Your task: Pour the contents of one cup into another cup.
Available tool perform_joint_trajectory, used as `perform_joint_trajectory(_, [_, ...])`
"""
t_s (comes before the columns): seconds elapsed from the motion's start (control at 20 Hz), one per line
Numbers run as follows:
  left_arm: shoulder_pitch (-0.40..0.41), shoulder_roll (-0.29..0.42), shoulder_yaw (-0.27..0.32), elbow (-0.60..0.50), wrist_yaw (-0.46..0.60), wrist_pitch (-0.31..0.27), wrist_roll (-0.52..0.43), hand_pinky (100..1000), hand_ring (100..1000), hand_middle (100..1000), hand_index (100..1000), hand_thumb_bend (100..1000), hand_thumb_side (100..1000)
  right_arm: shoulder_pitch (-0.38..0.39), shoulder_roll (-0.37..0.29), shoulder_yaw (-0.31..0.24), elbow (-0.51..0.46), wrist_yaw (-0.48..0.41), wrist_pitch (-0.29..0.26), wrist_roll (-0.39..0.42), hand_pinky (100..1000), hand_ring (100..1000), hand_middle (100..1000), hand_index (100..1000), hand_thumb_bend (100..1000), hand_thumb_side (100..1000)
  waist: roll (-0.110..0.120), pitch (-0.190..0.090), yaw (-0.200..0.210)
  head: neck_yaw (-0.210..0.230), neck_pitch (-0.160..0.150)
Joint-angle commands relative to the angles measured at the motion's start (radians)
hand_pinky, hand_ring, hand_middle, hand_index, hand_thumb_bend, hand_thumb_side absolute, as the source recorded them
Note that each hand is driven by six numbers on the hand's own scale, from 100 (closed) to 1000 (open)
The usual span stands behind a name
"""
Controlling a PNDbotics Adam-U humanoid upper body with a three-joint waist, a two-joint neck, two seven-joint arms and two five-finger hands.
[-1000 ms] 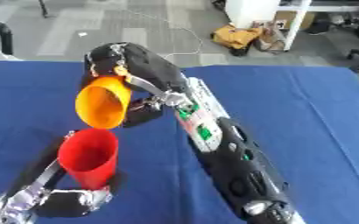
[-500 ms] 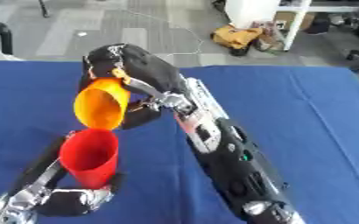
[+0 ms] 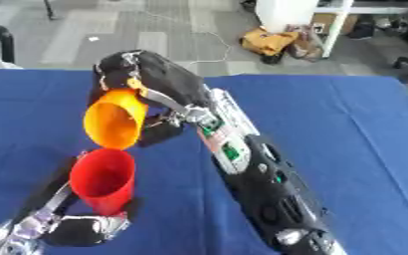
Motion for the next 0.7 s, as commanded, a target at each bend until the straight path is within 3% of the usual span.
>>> perform_joint_trajectory(0.05, [-0.008,-0.003,0.001,0.008,-0.011,-0.011,0.003,496,354,373,567,100,572,-0.027,-0.007,-0.003,-0.026,-0.001,0.002,-0.004,451,392,455,523,100,100,0.002,-0.023,-0.001,0.0,-0.001])
perform_joint_trajectory(0.7, [-0.006,-0.013,-0.003,0.058,-0.037,-0.032,0.011,499,356,375,568,100,578,-0.033,-0.006,-0.003,-0.032,-0.003,0.007,-0.009,450,393,457,524,100,100,-0.001,-0.024,-0.002,0.0,0.001])
